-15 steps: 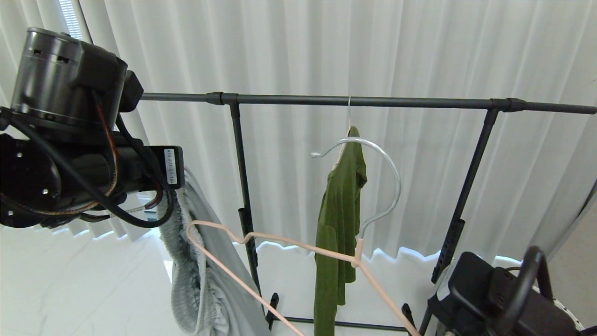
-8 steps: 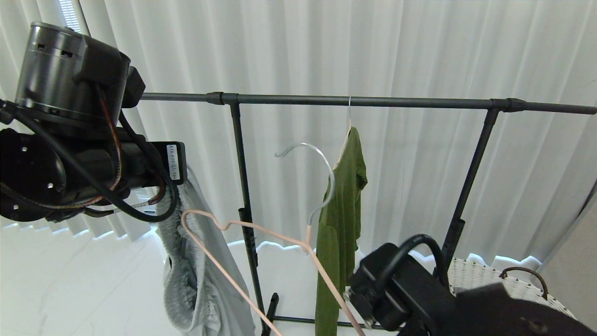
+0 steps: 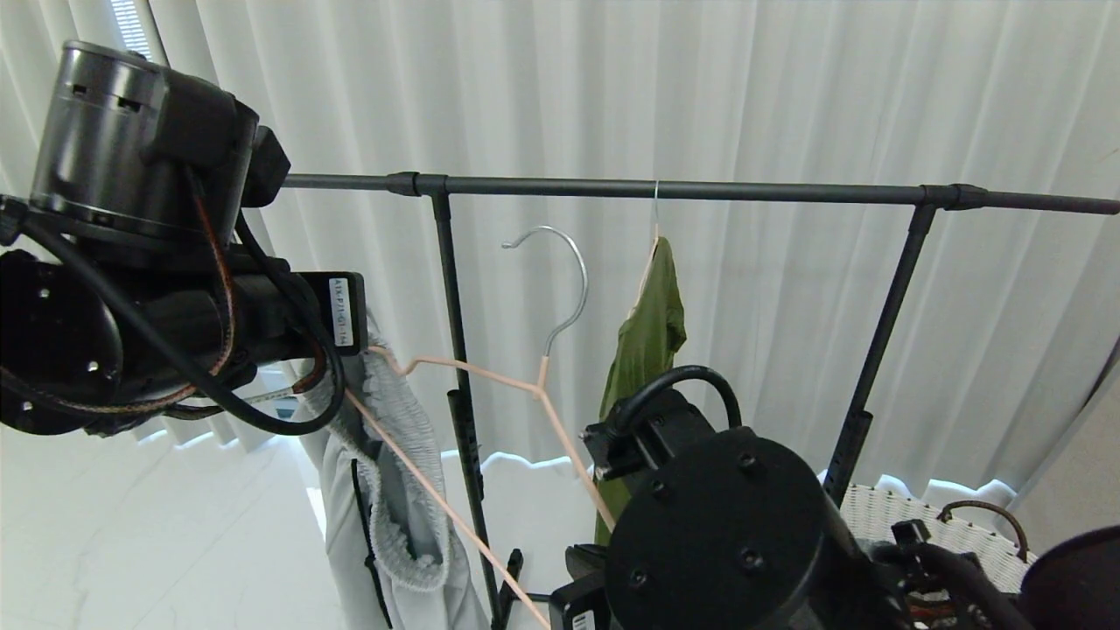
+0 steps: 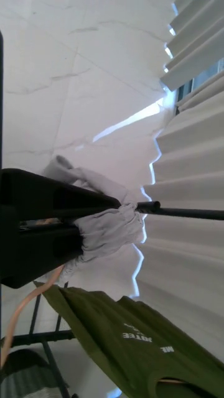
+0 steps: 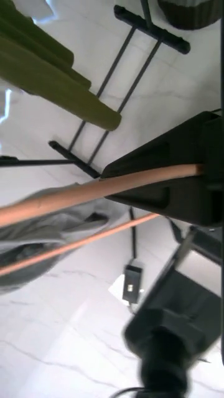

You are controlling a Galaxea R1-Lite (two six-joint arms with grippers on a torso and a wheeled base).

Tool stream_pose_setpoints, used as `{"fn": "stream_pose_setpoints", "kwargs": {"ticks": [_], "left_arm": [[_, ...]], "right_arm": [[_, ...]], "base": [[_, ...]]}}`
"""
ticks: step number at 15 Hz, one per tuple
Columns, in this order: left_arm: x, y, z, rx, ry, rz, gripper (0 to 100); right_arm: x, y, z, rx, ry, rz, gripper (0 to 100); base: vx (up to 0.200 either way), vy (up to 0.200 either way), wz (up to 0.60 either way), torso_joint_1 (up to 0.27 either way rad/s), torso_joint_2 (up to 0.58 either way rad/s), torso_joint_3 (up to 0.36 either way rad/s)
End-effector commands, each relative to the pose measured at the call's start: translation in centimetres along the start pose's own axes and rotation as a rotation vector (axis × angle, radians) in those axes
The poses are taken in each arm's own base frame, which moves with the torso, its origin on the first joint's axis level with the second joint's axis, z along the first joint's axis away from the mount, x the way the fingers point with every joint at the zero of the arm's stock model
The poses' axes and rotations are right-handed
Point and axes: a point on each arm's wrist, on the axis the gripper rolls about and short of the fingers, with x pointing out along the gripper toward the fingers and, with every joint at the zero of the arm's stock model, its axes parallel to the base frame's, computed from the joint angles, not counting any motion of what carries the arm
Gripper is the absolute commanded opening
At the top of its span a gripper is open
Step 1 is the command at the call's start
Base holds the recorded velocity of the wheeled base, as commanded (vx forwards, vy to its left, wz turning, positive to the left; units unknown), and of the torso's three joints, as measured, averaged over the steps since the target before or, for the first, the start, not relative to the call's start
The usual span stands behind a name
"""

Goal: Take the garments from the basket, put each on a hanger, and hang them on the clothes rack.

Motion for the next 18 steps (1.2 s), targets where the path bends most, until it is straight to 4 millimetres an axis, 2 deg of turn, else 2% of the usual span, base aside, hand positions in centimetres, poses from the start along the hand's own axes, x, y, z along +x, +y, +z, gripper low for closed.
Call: {"fn": "stream_pose_setpoints", "kwargs": {"ticks": [1,4,8,10,12,16,18], "left_arm": [[-0.4,-0.1,-0.1,0.004,-0.002,-0.013,0],[-2.4,-0.9,-0.2,-0.005,-0.032,-0.093,0],[-1.6,-0.2,0.0,-0.046,-0.026,-0.052,0],[-0.7,1.1,0.4,-0.079,-0.023,0.014,0],[-0.6,1.6,0.3,-0.083,-0.018,0.032,0],[-0.5,0.9,-0.9,-0.037,0.028,0.021,0],[-1.3,-0.1,-1.3,0.001,0.037,-0.035,0]], "right_arm": [[0.9,0.2,-0.2,0.0,0.002,-0.006,0],[1.3,0.3,-0.1,0.005,-0.012,-0.003,0],[1.3,-0.6,0.1,0.006,-0.032,-0.063,0],[0.7,-1.2,-0.6,-0.017,-0.006,-0.089,0],[0.2,-1.7,-0.9,-0.021,-0.001,-0.095,0],[0.1,-2.2,-0.3,-0.007,-0.047,-0.142,0],[0.2,-2.2,-0.1,-0.001,-0.054,-0.14,0]], "base": [[0.0,0.0,0.0,0.0,0.0,0.0],[0.0,0.0,0.0,0.0,0.0,0.0],[0.0,0.0,0.0,0.0,0.0,0.0],[0.0,0.0,0.0,0.0,0.0,0.0],[0.0,0.0,0.0,0.0,0.0,0.0],[0.0,0.0,0.0,0.0,0.0,0.0],[0.0,0.0,0.0,0.0,0.0,0.0]]}}
